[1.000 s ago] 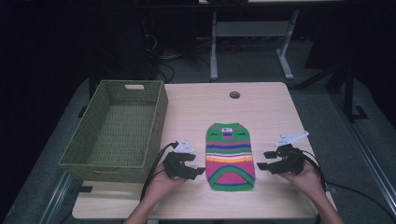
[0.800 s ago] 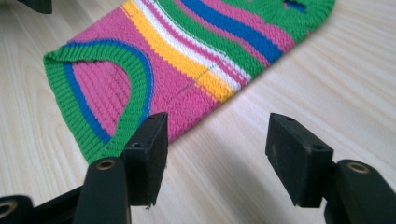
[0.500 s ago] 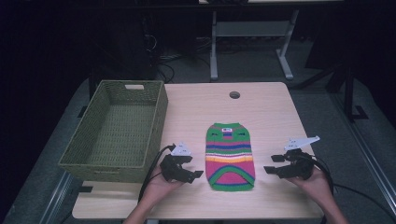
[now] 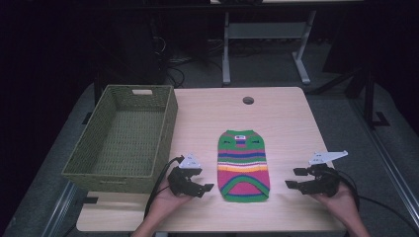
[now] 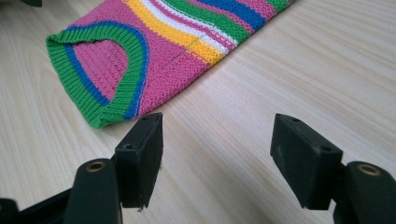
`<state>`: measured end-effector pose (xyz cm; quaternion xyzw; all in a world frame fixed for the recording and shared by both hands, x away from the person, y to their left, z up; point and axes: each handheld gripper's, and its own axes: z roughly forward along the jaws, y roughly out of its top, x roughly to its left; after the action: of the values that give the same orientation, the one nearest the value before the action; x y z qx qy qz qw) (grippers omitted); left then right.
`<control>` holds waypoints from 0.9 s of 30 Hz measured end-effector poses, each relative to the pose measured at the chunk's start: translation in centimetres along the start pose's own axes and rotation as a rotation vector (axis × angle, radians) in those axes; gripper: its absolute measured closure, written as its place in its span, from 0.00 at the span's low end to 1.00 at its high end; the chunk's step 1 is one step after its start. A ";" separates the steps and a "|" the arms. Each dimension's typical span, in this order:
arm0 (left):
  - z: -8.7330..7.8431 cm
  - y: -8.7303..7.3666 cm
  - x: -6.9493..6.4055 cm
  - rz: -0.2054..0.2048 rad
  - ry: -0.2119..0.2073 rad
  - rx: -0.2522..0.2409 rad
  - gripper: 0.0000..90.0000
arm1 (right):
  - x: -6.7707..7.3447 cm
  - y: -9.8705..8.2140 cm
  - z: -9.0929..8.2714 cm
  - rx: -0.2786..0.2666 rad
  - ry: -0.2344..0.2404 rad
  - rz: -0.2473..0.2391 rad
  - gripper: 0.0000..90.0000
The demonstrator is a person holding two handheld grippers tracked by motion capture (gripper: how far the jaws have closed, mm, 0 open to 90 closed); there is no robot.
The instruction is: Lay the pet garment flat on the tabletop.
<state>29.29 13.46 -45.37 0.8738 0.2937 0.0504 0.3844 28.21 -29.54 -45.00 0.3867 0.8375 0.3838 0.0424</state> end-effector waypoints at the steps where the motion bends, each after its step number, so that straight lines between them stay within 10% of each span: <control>1: 0.0 -0.1 -0.1 -0.013 0.000 -0.008 0.29 | 0.0 -0.2 0.0 -0.007 -0.005 -0.009 0.37; 27: -1.7 -1.6 -1.2 -0.011 0.010 -0.043 0.30 | 0.9 -3.4 -1.6 -0.063 -0.027 -0.001 0.33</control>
<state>26.99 14.74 -45.16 0.8635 0.2992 0.0587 0.4017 24.85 -31.30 -45.96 0.3898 0.8245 0.4049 0.0661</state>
